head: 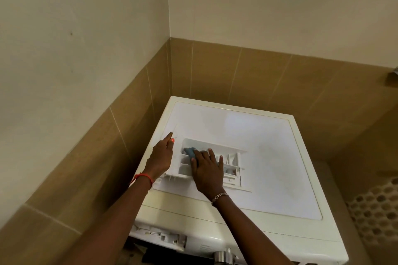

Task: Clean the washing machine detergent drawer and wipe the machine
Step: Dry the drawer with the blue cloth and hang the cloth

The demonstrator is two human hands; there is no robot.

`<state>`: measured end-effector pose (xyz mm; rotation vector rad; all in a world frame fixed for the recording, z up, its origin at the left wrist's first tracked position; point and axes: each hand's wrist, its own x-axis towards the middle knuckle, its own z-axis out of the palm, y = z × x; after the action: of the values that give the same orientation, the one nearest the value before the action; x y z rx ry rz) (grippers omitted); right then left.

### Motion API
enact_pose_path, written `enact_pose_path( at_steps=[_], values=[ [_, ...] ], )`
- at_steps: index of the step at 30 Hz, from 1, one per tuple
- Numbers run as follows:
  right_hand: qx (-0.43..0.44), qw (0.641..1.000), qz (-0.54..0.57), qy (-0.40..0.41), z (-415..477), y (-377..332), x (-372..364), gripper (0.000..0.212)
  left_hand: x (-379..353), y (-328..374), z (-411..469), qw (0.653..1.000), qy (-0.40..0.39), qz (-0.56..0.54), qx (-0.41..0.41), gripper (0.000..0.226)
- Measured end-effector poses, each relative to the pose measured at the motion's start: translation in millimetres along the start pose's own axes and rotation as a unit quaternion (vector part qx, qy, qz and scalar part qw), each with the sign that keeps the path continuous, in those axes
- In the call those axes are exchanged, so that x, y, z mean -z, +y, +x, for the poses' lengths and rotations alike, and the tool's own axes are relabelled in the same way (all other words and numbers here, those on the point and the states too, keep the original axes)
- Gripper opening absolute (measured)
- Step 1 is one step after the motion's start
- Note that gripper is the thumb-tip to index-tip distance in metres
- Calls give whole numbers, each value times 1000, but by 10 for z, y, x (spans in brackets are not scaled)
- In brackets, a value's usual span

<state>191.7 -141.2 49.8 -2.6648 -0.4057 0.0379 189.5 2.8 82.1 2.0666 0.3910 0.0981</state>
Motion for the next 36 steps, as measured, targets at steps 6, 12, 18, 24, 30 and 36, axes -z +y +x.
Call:
enact_pose_path(
  at_steps=[6, 12, 18, 24, 30, 36],
  values=[
    [-35, 999, -37, 20, -46, 482, 75, 74, 2, -13, -10, 1000, -1, 11, -12, 45],
    [-32, 996, 4, 84, -145, 761, 120, 64, 0, -28, 12, 1000, -1, 19, -6, 44],
    [-124, 944, 208, 224, -291, 734, 96, 26, -18, -4, -30, 999, 16, 26, -16, 44],
    [-299, 781, 448, 318, -167, 816, 421, 21, -10, -19, -32, 999, 23, 36, -19, 44],
    [-129, 875, 381, 267, 52, 648, 530, 33, -22, -19, 9, 998, 26, 43, -22, 44],
    [-54, 998, -11, 1, 468, 719, 240, 48, -5, -51, 24, 998, 20, 49, -21, 45]
  ],
)
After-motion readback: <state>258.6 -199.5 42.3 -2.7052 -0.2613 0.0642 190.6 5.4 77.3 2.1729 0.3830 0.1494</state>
